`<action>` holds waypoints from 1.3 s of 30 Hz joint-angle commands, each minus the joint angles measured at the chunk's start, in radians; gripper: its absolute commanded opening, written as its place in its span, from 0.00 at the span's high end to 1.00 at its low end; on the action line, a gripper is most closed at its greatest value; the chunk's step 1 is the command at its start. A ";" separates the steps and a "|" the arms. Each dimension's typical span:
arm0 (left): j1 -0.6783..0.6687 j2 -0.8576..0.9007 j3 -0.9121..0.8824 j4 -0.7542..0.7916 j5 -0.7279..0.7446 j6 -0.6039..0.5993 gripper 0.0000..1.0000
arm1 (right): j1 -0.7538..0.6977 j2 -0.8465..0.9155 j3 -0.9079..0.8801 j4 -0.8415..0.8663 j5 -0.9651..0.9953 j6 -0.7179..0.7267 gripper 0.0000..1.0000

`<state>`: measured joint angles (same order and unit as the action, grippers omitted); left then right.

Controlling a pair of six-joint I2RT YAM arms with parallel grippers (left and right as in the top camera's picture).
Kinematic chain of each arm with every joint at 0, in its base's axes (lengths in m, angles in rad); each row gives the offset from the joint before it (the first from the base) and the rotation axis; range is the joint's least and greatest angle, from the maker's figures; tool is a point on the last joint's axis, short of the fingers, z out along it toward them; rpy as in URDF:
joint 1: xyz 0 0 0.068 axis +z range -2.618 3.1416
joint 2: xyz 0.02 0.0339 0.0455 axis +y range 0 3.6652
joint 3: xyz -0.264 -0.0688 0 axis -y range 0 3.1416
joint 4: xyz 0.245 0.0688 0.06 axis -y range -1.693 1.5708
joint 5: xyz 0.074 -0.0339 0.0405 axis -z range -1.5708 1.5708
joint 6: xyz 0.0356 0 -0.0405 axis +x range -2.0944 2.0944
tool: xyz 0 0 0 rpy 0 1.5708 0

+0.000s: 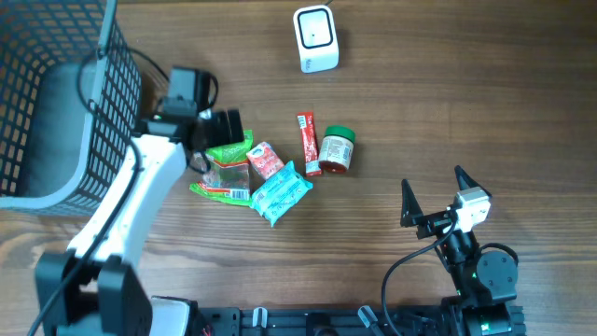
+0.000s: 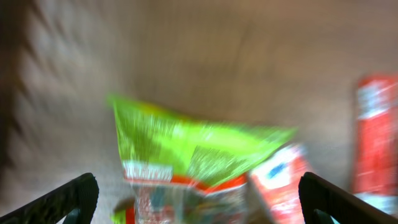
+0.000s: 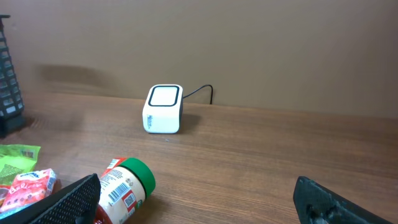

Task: Scan the item barcode

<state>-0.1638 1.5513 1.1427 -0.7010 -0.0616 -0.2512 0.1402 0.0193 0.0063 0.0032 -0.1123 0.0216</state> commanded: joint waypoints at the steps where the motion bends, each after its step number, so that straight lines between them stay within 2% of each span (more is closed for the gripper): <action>1: 0.024 -0.083 0.157 0.015 -0.011 0.013 0.00 | -0.004 -0.005 -0.001 0.003 -0.013 0.005 0.00; 5: 0.141 -0.087 0.335 0.082 -0.011 0.013 0.00 | -0.004 -0.005 -0.001 0.003 -0.013 0.005 0.00; 7: 0.193 -0.087 0.343 0.126 -0.010 0.012 0.00 | -0.004 -0.005 -0.001 0.003 -0.013 0.005 0.00; 9: 0.216 -0.085 0.343 0.075 -0.010 0.012 0.00 | -0.004 -0.005 -0.001 0.003 -0.013 0.005 0.00; 13: 0.221 -0.085 0.343 -0.079 -0.010 0.012 0.00 | -0.004 -0.005 -0.001 0.003 -0.013 0.005 0.00; 15: 0.221 -0.085 0.343 -0.102 -0.010 0.012 0.00 | -0.004 -0.005 -0.001 0.003 -0.013 0.005 0.00; 39: 0.221 -0.085 0.343 -0.105 -0.010 0.012 0.00 | -0.004 -0.005 -0.001 0.003 -0.013 0.005 0.01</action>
<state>0.0536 1.4742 1.4769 -0.8082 -0.0689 -0.2478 0.1402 0.0193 0.0063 0.0032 -0.1123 0.0216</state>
